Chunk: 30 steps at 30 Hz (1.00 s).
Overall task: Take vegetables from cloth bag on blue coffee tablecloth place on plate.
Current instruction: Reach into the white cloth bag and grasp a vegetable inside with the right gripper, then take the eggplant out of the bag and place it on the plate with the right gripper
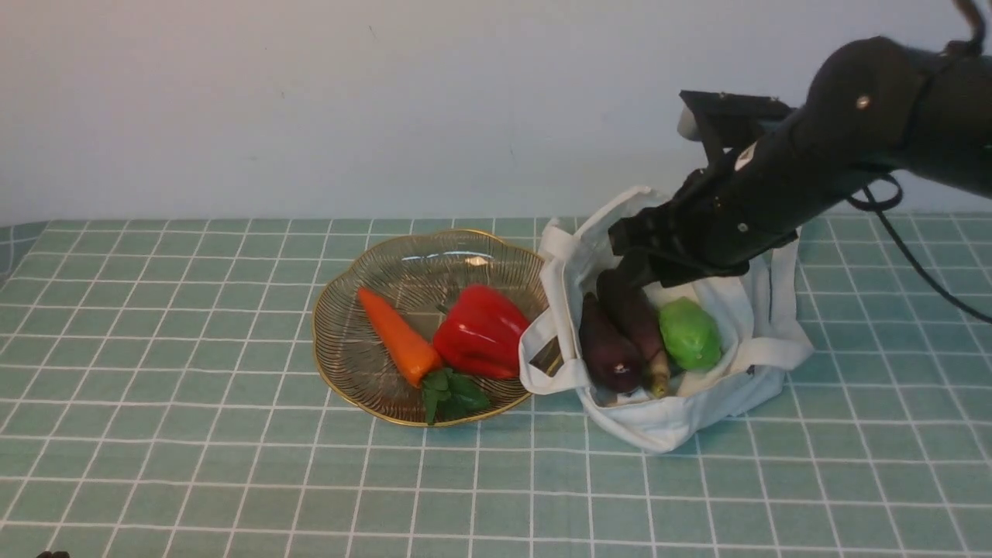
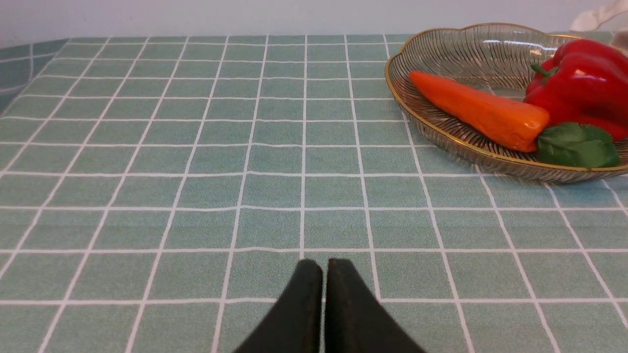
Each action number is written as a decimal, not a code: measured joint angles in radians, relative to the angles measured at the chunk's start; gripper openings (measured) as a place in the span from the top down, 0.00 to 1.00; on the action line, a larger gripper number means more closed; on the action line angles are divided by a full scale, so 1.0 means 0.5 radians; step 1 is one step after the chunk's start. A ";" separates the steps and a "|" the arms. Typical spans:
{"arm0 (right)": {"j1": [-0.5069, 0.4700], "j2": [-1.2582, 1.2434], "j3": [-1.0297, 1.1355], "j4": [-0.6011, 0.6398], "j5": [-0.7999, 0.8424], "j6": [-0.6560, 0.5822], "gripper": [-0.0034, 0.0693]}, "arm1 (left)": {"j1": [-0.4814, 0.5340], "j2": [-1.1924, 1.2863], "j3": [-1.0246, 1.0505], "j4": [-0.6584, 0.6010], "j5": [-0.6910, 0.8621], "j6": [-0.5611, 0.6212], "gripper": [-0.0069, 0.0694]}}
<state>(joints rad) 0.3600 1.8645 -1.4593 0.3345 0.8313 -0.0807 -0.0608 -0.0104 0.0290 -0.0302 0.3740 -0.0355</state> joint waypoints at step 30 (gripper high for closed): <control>0.002 0.383 -0.212 -0.310 -0.030 0.033 0.47 | 0.000 0.000 0.000 0.000 0.000 0.000 0.91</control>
<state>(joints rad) 0.3612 2.0558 -1.5651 0.1796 0.8166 -0.0643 -0.0608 -0.0104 0.0290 -0.0302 0.3740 -0.0355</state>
